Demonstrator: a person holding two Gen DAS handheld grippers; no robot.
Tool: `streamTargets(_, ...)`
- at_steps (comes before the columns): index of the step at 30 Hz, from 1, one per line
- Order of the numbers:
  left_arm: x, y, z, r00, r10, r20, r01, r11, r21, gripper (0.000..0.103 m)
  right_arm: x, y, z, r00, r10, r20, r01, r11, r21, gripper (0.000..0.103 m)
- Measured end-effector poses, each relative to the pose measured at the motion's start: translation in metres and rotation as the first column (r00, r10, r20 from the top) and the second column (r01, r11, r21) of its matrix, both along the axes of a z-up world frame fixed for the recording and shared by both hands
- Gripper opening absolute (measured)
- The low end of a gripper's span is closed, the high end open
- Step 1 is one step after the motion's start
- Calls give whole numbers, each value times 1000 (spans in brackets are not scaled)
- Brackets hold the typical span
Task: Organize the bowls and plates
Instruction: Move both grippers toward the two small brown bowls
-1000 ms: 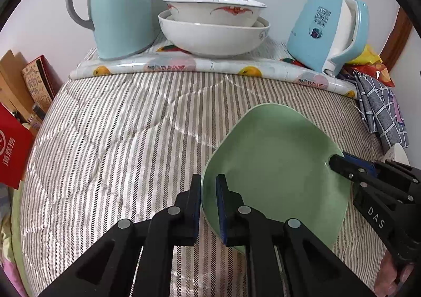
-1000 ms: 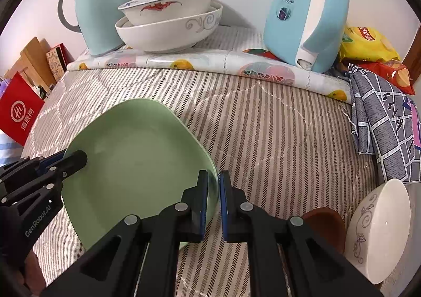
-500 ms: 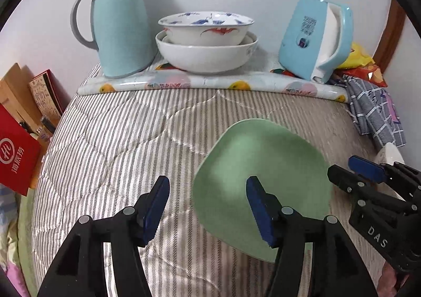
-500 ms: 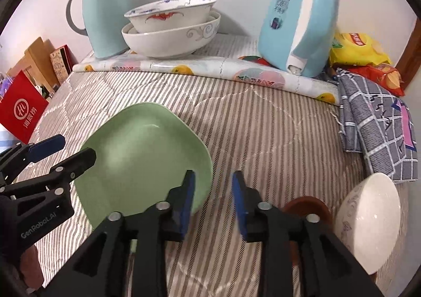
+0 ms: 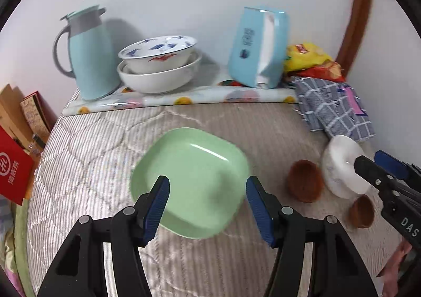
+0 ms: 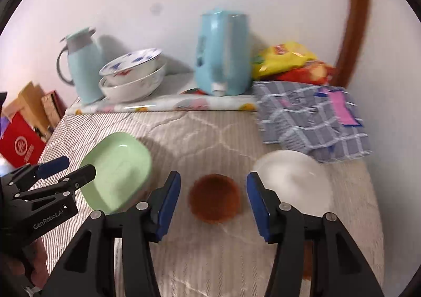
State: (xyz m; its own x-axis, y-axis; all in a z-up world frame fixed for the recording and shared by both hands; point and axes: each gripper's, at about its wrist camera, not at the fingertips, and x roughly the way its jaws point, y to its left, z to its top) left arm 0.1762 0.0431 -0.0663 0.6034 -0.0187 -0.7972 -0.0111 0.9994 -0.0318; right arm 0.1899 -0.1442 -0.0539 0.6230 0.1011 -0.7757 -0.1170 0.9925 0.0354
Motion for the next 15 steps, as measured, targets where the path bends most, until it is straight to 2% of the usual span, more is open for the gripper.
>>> streamTargets(1, -2, -5, 1, 1000, -7, 4, 7, 1000, -1, 59, -5, -10, 2, 1000, -11, 0, 11, 1000, 9, 59)
streamTargets(6, -11, -36, 2, 999, -36, 4, 36, 999, 3, 59, -27, -53, 2, 999, -52, -6, 52, 999, 12, 60)
streamTargets(15, -3, -70, -17, 997, -64, -34, 62, 997, -48, 59, -50, -126, -17, 988, -150, -34, 151, 988, 31, 60)
